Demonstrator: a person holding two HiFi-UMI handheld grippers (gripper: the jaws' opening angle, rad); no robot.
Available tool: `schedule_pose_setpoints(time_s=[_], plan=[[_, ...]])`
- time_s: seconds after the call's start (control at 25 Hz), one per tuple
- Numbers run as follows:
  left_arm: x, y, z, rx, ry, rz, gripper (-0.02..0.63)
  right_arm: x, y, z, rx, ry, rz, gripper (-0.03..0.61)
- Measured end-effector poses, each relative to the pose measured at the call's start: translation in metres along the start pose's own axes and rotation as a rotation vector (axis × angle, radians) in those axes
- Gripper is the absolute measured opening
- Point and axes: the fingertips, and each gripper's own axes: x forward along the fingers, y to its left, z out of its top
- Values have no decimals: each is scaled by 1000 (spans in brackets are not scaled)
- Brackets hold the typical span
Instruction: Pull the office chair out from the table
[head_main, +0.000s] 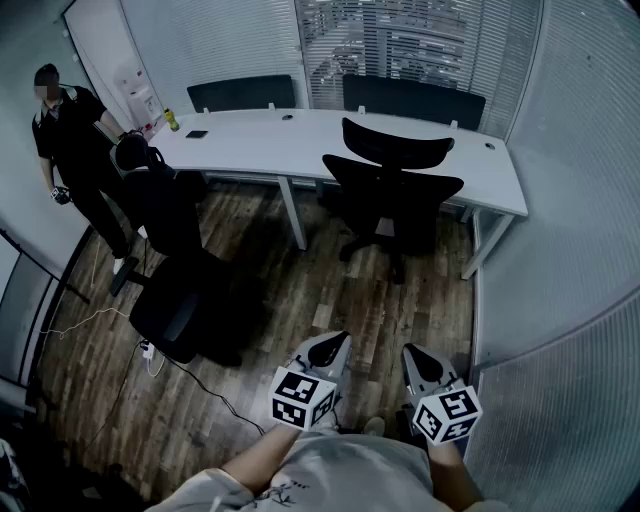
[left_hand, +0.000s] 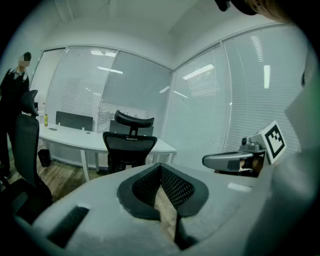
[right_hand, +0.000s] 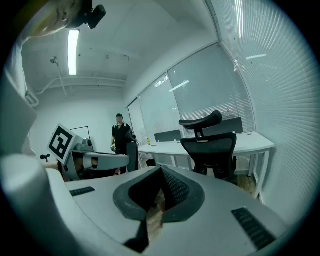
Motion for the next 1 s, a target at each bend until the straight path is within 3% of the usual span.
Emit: schedule_pose_setpoints(time_s=[0.48, 1.0], plan=[[-9, 10, 2, 19, 10, -33, 11, 8, 15, 1, 28, -18, -16, 8], [-42, 40, -2, 27, 0, -70, 11, 18, 47, -8, 57, -32, -92, 8]])
